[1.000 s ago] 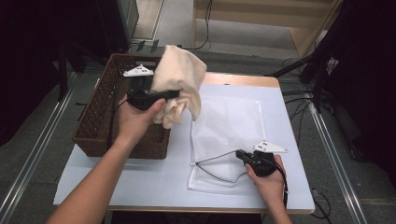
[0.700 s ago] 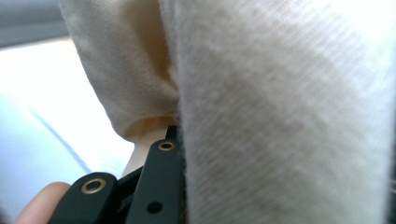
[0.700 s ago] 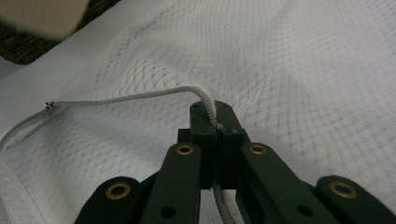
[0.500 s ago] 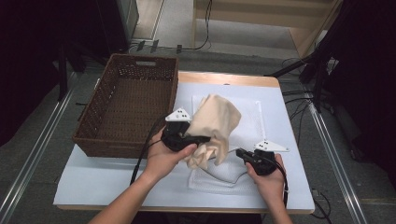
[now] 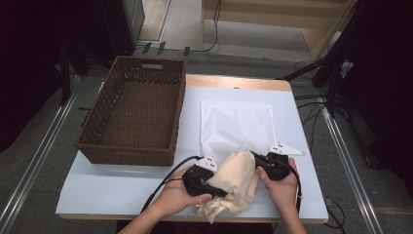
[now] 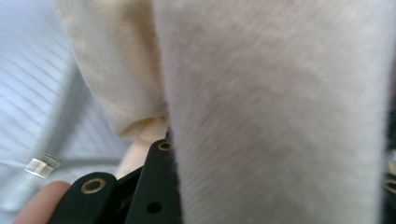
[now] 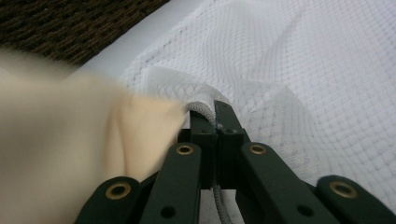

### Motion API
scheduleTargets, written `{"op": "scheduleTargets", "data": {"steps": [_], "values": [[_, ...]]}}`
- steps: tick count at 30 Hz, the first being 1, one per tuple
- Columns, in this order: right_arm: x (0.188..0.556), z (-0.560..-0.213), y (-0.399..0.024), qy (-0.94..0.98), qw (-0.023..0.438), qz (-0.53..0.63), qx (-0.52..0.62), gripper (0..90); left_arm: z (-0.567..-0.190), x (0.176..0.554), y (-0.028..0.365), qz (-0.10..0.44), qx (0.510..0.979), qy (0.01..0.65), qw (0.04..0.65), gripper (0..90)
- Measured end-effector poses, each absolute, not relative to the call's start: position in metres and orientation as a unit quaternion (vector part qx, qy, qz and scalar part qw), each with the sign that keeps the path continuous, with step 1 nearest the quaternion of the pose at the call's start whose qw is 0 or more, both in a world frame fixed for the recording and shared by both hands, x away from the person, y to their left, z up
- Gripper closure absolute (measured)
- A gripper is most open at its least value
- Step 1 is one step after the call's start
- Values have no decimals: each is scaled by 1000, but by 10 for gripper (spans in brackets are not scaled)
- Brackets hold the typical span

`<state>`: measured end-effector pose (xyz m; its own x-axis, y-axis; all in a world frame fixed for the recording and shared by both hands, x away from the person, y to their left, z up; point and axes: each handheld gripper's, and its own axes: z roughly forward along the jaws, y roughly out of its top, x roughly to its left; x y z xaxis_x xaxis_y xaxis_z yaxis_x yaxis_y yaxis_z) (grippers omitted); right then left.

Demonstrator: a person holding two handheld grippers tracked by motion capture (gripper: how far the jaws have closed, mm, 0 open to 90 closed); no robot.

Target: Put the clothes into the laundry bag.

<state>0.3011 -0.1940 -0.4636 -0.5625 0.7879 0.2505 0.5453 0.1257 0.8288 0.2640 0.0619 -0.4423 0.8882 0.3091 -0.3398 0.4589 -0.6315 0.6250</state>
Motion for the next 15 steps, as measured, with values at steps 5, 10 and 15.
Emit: {"op": "scheduleTargets", "data": {"steps": [5, 10, 15], "values": [[299, -457, -191, 734, 129, 495, 447, 897, -449, 266, 51, -106, 897, 234, 359, 704], [295, -451, -189, 731, 137, 501, 443, 896, -433, 264, 57, -75, 877, 268, 392, 345], [296, -453, -190, 730, 135, 497, 449, 896, -407, 266, 67, -22, 853, 283, 438, 234]]}}
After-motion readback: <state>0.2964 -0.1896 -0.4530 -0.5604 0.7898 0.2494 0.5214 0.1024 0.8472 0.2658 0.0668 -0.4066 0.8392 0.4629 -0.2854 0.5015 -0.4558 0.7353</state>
